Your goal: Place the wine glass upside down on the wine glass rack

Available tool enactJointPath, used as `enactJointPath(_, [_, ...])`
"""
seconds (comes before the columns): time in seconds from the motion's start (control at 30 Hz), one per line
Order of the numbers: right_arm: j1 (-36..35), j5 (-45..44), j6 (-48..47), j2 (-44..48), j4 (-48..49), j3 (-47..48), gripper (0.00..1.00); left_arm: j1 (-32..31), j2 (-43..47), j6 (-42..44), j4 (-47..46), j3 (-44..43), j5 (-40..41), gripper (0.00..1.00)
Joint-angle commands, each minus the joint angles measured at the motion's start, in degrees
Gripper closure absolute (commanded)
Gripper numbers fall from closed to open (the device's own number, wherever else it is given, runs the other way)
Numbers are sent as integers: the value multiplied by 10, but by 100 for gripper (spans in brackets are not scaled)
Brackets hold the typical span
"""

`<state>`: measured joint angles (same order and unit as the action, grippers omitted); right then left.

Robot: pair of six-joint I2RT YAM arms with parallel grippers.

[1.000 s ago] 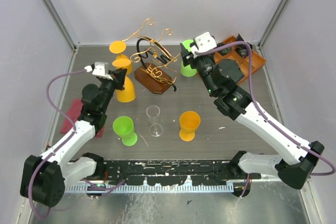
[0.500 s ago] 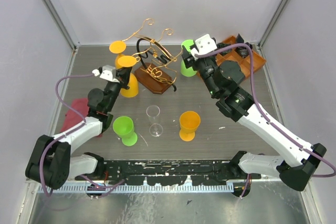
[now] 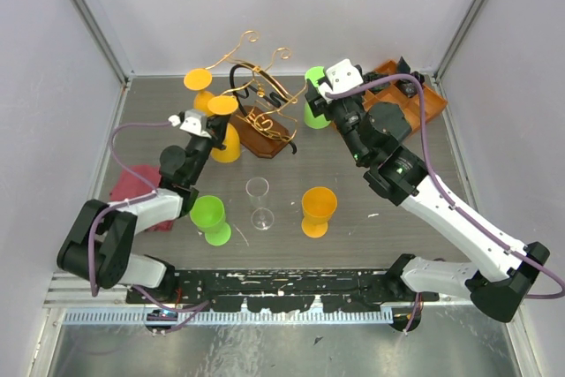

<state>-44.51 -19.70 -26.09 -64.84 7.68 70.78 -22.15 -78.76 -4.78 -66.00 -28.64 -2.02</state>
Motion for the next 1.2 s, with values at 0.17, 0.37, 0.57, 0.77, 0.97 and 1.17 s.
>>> enactJointPath(0.17, [-1,-16,-17,19,10,4,37,-14,-92,-22,-150,-43,32,100])
enactJointPath(0.37, [-2,-24,-20,18,6,2,37,-26,-130,-6,-160,-67,31,100])
enactJointPath(0.57, [-1,-26,-23,15,3,2,37,-37,-163,13,-160,-99,40,99])
enactJointPath(0.77, [-1,-29,-26,9,3,2,37,-39,-185,17,-160,-117,77,99])
enactJointPath(0.97, [-1,-32,-27,3,3,0,37,-39,-195,31,-161,-128,110,98])
enactJointPath(1.17, [-2,-32,-27,-6,3,0,37,-39,-188,49,-160,-124,139,98])
